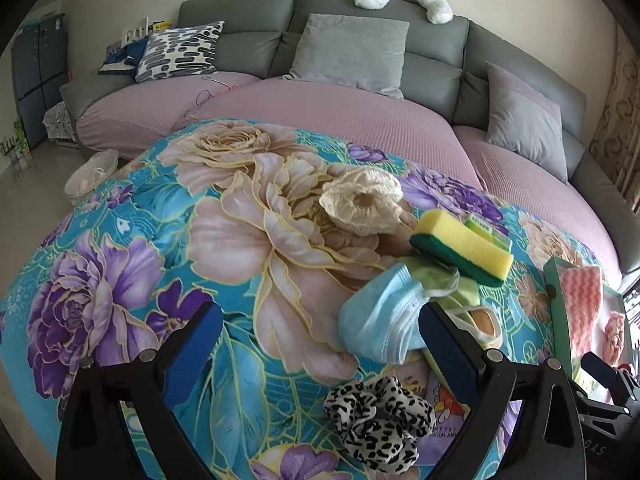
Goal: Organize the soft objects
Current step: 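Move both grippers back toward the pile of soft items, then grasp the leopard-print scrunchie with the left gripper while the right grasps the purple baby-wipes pack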
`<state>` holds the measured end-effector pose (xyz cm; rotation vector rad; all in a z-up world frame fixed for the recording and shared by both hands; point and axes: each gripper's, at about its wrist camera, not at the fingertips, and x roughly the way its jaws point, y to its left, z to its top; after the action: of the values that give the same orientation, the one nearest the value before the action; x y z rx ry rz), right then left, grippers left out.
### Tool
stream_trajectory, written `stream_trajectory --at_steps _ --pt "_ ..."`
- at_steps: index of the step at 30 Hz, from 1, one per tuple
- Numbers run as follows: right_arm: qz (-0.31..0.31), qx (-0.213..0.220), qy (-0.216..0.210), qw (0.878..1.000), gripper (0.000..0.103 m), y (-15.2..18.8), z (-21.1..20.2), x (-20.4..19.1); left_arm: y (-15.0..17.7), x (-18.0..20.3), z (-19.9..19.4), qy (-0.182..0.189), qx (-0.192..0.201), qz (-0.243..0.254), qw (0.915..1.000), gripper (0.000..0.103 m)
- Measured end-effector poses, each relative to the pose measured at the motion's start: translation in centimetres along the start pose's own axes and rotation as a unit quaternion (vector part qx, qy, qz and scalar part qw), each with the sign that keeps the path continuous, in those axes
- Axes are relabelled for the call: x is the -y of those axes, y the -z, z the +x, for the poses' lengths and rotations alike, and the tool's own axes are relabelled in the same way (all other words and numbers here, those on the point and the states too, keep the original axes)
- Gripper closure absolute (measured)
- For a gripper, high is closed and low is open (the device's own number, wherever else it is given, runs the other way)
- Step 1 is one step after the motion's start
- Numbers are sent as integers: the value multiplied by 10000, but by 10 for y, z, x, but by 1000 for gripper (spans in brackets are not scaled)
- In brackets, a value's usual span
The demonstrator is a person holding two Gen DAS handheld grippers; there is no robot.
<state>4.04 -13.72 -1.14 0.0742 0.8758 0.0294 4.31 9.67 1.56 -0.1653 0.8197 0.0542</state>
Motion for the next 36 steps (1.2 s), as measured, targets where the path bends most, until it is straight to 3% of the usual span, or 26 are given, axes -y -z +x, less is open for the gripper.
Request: stream_trajectory --at_steps 8,20,27,32,35,36 --pt "56 -61 -109 9999 0 15 -11 -4 18 9 -2 284 -134 118 9994 4" --pt "56 -107 -228 9997 0 30 -21 -3 43 21 0 385 -399 440 9975 4" --pt "141 -185 -142 9996 0 29 -15 4 47 25 13 285 -819 557 9947 4" --pt "105 -244 -129 9996 0 29 -10 3 50 28 17 267 -896 639 9936 5" --pt "89 -273 -116 9995 0 29 -7 2 52 31 20 413 -982 693 9919 15" --pt "82 -283 -113 9995 0 29 -6 2 53 32 21 517 -1033 694 9909 23"
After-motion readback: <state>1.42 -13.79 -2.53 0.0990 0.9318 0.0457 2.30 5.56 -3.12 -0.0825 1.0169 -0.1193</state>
